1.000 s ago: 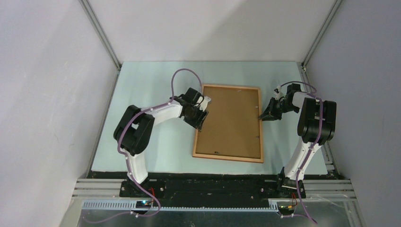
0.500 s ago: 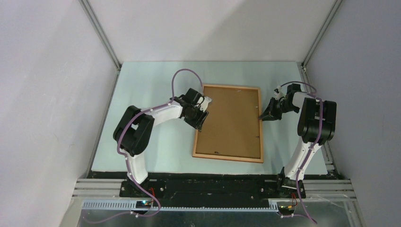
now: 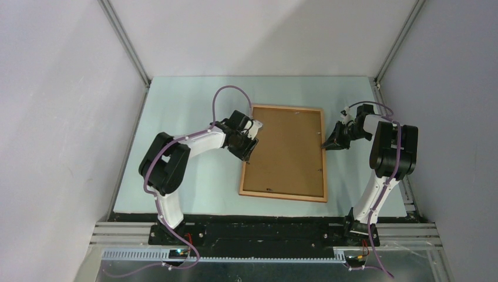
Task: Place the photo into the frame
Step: Install the photo frame at the center of the board.
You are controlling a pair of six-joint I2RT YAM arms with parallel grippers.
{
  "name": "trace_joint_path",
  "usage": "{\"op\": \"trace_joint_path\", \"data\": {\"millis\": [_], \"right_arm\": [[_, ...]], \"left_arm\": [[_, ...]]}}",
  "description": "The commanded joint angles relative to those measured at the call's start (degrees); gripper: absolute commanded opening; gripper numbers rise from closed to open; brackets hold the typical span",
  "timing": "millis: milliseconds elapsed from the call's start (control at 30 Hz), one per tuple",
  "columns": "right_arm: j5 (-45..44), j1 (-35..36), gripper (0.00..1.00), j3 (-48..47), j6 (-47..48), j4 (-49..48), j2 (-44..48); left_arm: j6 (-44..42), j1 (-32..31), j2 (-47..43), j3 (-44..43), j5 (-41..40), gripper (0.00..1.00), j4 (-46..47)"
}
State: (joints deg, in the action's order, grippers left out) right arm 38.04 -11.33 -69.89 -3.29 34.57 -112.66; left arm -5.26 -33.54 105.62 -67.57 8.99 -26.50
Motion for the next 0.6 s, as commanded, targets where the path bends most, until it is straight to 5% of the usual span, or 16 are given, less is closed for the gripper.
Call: {"op": "trace_joint_path", "data": {"millis": [0,567], "right_arm": [[-1.15,-2.03,0.00,0.28,-1.85,-1.67,-0.28],[-1.14,-2.19,0.00,0.28,-1.89,-1.78,-0.57]], "left_arm": [[-2.92,-0.21,-1.30,2.05,-1.92,0.53,-8.21],[-4.85,-0.16,-1.84,2.70,-1.04,0.64,-8.51]]}}
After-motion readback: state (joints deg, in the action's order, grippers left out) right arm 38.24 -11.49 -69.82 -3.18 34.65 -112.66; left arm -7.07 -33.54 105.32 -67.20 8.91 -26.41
